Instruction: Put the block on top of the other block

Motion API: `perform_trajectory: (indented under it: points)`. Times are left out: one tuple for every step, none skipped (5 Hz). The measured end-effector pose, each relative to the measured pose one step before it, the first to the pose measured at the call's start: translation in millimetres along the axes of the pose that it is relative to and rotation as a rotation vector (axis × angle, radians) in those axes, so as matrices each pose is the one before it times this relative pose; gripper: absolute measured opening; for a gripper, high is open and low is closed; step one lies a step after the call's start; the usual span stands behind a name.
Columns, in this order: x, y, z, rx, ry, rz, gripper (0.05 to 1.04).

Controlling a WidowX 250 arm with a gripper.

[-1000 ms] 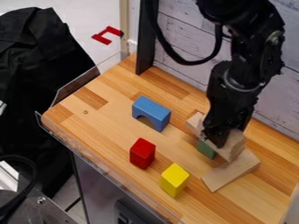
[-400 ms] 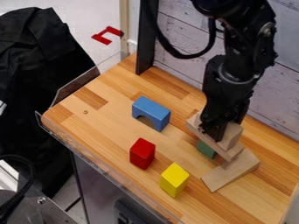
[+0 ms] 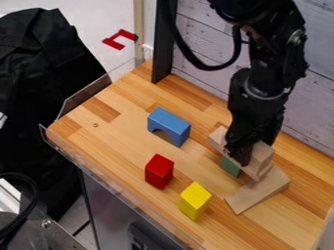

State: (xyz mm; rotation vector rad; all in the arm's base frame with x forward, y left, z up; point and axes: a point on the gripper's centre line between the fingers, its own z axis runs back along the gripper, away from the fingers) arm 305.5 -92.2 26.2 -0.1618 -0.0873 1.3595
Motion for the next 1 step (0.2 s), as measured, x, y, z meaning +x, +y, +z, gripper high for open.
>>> perform_trajectory:
  points:
    - [0.00, -0.78, -0.45, -0.0045, 0.0029, 0.0020, 1.001]
